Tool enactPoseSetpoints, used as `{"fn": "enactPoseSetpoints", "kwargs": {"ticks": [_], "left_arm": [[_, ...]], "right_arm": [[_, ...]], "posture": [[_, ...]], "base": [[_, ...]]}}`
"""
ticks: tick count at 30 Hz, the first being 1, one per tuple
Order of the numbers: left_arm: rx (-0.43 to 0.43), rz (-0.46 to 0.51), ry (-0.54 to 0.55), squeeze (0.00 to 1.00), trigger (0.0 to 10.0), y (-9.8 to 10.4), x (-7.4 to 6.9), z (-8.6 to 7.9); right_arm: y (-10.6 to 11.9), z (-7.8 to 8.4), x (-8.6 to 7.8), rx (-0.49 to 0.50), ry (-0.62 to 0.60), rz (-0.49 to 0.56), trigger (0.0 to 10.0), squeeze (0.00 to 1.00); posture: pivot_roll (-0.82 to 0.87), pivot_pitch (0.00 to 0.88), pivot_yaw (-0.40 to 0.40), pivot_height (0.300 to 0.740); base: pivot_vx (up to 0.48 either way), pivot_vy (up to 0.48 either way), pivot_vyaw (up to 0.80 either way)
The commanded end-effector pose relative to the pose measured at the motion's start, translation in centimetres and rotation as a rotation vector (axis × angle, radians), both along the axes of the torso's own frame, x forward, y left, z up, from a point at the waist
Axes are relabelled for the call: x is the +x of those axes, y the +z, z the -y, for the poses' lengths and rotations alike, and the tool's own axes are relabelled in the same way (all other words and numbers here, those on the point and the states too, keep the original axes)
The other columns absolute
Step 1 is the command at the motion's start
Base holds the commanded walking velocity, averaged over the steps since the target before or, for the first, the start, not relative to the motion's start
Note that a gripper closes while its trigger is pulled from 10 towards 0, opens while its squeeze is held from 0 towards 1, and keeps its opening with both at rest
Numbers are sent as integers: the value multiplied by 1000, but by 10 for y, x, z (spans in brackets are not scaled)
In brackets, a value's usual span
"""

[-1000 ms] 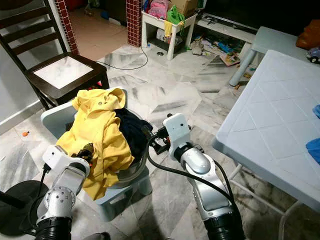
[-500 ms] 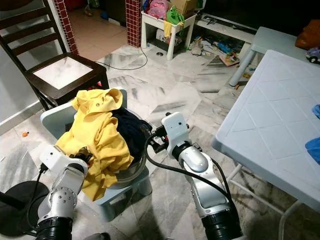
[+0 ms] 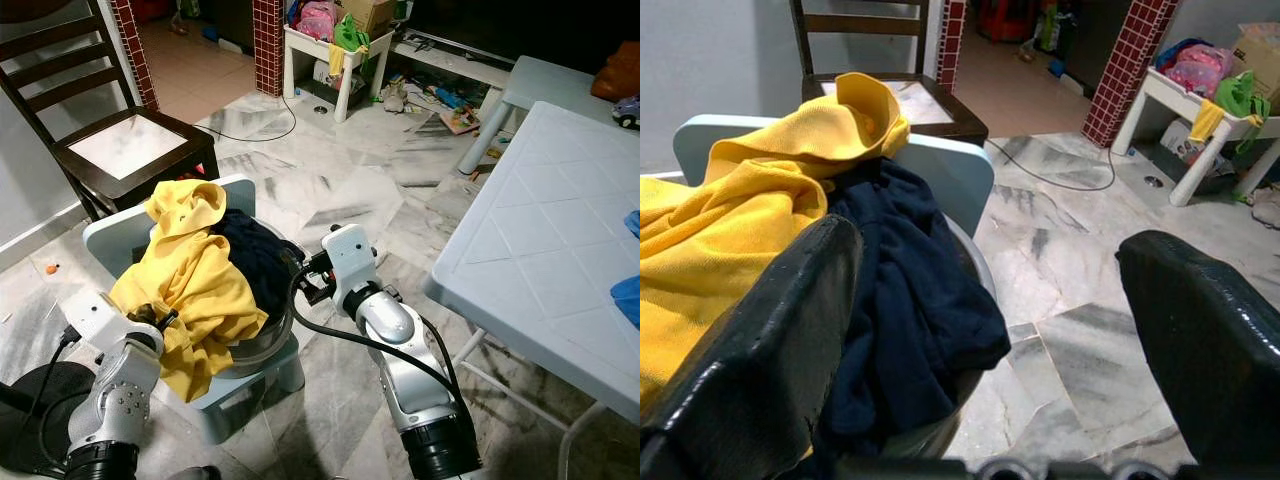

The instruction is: Hang hanger

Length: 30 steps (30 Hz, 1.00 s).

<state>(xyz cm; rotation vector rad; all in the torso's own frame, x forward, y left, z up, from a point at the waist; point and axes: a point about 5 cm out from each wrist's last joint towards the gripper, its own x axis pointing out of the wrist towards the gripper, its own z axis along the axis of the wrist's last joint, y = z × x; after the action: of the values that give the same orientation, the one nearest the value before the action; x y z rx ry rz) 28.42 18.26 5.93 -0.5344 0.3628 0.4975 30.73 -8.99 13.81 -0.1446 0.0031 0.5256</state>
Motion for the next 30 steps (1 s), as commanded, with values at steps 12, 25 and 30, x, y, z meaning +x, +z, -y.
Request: {"fn": "enactPoseSetpoints", "kwargs": {"ticks": [12, 25, 30], "left_arm": [[795, 61, -452, 0, 0, 27, -3, -4], [1227, -41, -1096, 0, 8000, 1, -32, 8], [1136, 7, -947, 1000, 10000, 10, -24, 11]], "right_arm": [[-2, 1, 0, 12, -29, 0, 10000, 0], [-5, -5, -1, 27, -25, -13, 10000, 0], [-6, -4, -1, 22, -25, -14, 10000, 0]], "posture": [[-13, 85, -51, 740], [18, 100, -49, 740], [13, 101, -53, 740]], "base": [[0, 0, 0], [0, 0, 0], [0, 0, 0]]}}
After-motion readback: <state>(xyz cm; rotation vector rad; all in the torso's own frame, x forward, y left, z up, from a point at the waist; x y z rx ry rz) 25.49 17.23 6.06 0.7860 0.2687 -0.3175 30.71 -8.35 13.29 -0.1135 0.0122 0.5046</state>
